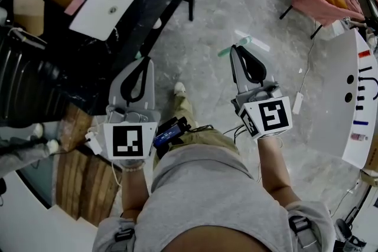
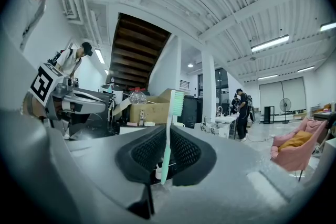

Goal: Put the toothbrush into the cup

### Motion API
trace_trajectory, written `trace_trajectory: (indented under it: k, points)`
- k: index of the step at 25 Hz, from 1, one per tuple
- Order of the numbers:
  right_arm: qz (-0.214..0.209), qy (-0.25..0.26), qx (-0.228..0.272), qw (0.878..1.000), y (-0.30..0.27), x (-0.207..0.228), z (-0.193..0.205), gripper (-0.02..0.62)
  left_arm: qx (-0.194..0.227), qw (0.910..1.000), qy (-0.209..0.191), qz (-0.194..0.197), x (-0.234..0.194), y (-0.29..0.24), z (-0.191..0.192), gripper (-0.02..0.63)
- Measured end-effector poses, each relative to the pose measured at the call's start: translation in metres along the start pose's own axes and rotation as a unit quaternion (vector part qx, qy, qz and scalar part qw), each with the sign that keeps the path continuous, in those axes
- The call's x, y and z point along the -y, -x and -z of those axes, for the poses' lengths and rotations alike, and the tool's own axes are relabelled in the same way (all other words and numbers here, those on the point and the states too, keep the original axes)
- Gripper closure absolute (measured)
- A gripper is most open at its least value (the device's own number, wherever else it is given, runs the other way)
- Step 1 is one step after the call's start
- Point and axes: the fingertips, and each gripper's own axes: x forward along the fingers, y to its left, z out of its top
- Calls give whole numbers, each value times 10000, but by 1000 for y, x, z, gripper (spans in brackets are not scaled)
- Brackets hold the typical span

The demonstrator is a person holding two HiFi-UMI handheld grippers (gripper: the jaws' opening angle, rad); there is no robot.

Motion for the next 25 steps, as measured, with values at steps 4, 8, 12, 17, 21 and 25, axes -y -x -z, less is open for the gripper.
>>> trace_trajectory:
  k: [4,8,12,17,21,25]
  points:
    - [-35,24,-8,10000,-11,-1,1,571,-8,10000,24,-23,-9,-7,5,595]
    - [-13,50,-12,10000,-23,5,2,571,27,10000,11,56,-14,-23,6,594]
    - [43,34,-48,10000,-40,14,4,571,29,9999,21,138,-20,-44,9,595]
    - [63,34,-82,9999,-67,29,4,571,2,9999,52,156,-34,-72,10,595]
    - [47,36,-80,10000,-90,37,2,571,-32,9998,55,173,-47,-92,12,594]
    - [35,39,-88,9999,-114,42,2,571,-7,9998,31,192,-62,-112,15,594]
